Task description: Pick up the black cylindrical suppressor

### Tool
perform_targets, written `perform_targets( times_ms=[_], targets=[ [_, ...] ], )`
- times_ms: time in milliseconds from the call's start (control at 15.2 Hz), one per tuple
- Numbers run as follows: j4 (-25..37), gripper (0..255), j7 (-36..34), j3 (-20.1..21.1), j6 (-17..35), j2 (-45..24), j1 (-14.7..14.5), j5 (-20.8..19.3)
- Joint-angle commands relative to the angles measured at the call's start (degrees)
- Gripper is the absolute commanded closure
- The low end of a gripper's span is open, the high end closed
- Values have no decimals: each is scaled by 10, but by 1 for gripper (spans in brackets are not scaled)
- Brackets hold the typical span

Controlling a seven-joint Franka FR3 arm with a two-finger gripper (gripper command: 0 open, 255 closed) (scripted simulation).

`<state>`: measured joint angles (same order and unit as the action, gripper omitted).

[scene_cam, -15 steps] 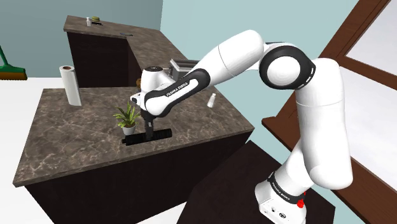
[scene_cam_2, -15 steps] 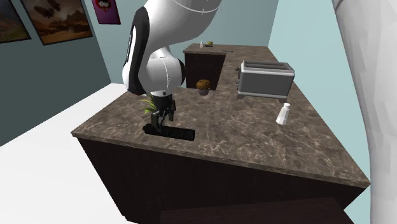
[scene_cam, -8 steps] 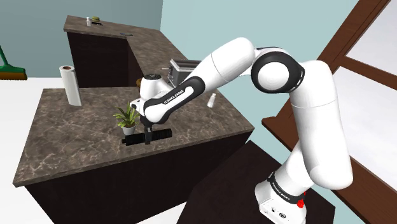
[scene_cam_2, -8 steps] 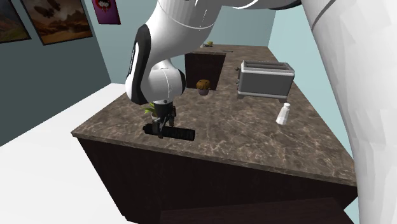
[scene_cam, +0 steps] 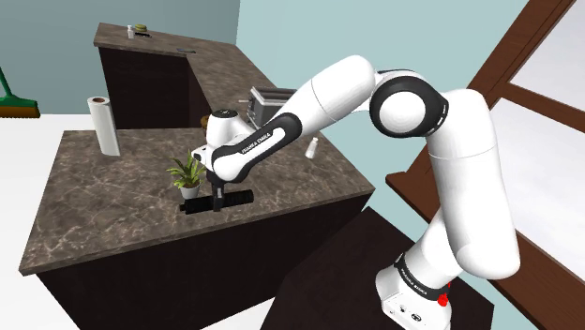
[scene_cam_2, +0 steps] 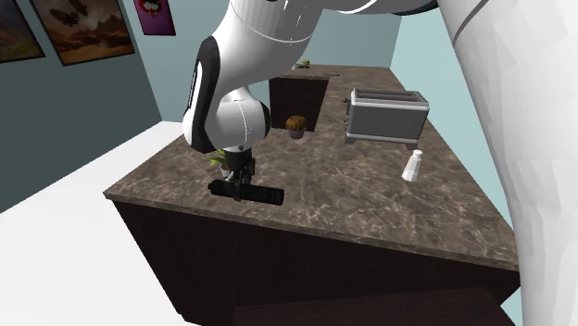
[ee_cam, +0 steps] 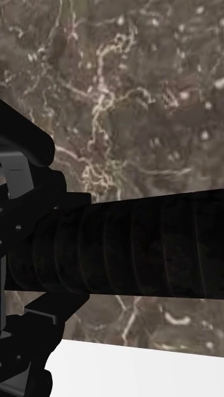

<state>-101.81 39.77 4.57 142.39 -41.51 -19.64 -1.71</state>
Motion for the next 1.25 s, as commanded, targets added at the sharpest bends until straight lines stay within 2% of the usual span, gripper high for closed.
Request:
perform_targets(
  times_ms=[0,1188],
  targets=[
    [0,255,0,0,0,-1,0,0],
    [-12,255,1,5,-75,86,4,6]
  ],
)
